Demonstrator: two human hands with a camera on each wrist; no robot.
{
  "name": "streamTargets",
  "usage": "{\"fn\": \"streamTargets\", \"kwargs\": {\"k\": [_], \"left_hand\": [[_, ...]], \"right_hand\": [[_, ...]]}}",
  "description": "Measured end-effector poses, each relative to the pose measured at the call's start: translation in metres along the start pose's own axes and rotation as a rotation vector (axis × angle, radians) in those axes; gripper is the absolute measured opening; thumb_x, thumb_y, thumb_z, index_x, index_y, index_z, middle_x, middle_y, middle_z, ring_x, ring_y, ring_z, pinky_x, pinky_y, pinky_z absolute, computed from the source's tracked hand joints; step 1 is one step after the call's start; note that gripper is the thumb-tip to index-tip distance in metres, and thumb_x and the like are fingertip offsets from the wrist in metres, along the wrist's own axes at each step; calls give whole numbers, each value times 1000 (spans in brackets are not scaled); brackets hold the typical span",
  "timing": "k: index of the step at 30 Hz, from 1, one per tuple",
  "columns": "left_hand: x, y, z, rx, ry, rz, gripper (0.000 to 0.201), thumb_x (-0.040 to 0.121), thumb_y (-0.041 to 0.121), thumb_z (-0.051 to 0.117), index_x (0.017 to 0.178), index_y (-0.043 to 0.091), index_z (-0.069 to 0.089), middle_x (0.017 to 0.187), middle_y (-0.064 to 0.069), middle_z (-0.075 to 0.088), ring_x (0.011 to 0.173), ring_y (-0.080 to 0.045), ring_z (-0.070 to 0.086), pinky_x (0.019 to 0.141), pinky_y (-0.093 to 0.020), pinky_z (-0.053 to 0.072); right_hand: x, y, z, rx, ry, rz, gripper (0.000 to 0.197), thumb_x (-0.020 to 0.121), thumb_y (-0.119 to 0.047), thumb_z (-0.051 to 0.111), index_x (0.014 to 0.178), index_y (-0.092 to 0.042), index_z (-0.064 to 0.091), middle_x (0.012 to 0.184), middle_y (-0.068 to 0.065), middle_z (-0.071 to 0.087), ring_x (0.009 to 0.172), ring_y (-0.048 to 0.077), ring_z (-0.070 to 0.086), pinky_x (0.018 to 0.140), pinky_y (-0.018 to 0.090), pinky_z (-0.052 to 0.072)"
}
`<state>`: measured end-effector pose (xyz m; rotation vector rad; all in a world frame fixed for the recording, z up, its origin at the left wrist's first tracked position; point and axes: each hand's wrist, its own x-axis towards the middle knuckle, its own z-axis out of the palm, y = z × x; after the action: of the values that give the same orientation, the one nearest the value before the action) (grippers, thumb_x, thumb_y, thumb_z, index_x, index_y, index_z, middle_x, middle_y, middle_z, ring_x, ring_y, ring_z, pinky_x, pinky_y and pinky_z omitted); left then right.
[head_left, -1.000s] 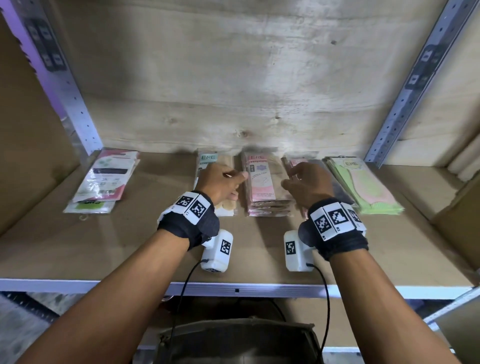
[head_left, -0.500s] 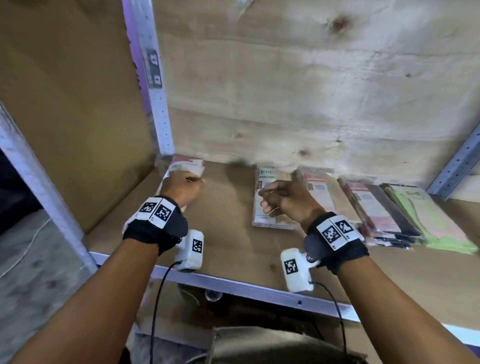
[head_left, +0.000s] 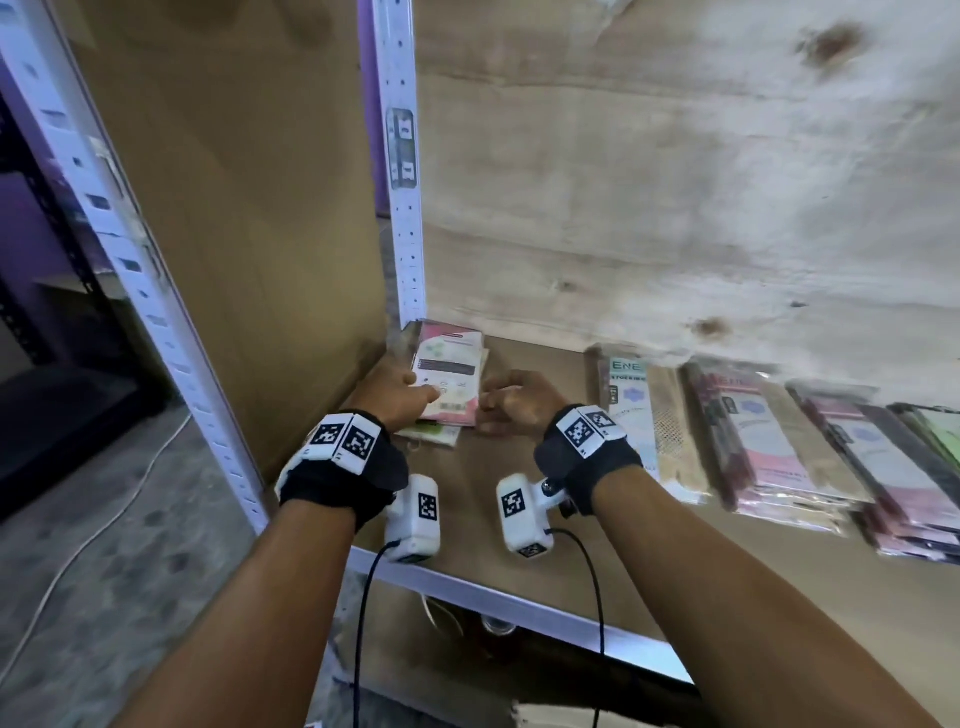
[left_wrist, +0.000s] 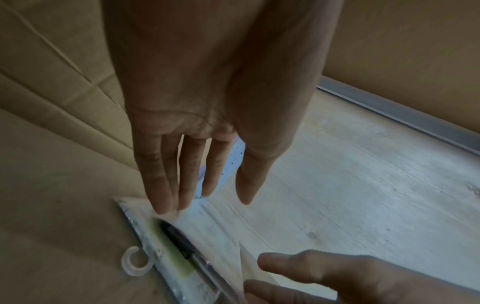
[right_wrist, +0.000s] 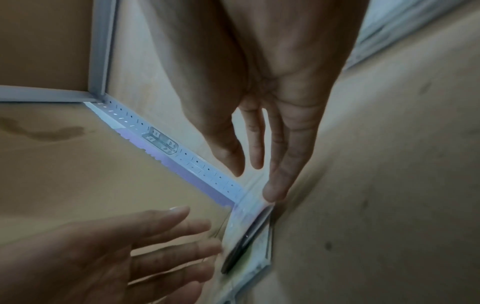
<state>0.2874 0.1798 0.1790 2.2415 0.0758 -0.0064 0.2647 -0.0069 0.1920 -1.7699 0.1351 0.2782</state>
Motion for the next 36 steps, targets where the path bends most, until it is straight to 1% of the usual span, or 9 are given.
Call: {"fn": "streamTargets", "kwargs": {"k": [5,8,13,17,19,24,26,30,36], "left_hand": [[3,-1,5,2,11,-39,48,85,28,71,128,10,60,70,9,63,69,-15,64,77,-30,54],[-2,3,1,119,71,-2,54,84,33,70,134,17,57,77,15,58,71,-5,57,73,-23,39],[-11,13,5,-2,-43,-100,28,89,20,65,108,-1,69,100,-22,71,97,-38,69,90,-42,56],[-22,20,7,-119,-146,-102,16,93,-2,53,102,-3,65,85,-17,63,68,-26,62,65,-31,57],[-28,27,7,-97,-183,-3,26,91,-14,44,93,3,64,75,-13,55,61,-21,50,58,-25,44],[-55,64,11,228,-40,402,42,81,-2,68,119,16,69,113,-3,66,108,-22,57,93,-16,37],[-65,80,15,240,1,500,31,80,14,77,110,19,74,115,-3,70,115,-22,58,109,-35,37],[-82,105,29,62,86,589,9,90,22,68,94,15,70,95,-4,72,97,-26,65,92,-42,49],[-104,136,68,-271,8,729,1,88,18,72,87,17,72,79,25,71,74,12,61,74,-8,45]], "right_hand": [[13,11,5,44,57,-10,25,89,7,58,103,-11,49,77,7,62,63,17,64,66,30,56],[9,11,5,4,45,-17,25,88,4,62,100,-14,49,75,4,63,59,15,61,61,30,53],[0,8,0,172,-5,49,32,85,13,64,102,-11,53,76,16,62,55,23,60,49,27,55],[-23,7,-23,127,-4,-46,34,85,15,59,111,-6,55,72,17,62,53,22,57,51,27,48],[-39,5,-40,177,8,-77,31,86,12,60,114,-2,58,77,16,65,57,22,61,55,28,47],[-84,-8,-82,388,18,-130,10,95,-1,54,94,-3,63,90,20,68,62,17,70,52,18,51],[-102,-17,-101,499,10,-134,8,96,-9,56,96,-4,62,93,20,68,66,18,70,54,18,52],[-134,-29,-136,552,47,-171,22,94,-32,63,94,-10,64,77,7,70,65,14,69,58,20,51],[-176,-13,-182,488,154,-282,22,90,-29,69,101,-11,63,70,3,52,60,16,44,59,27,33]]}}
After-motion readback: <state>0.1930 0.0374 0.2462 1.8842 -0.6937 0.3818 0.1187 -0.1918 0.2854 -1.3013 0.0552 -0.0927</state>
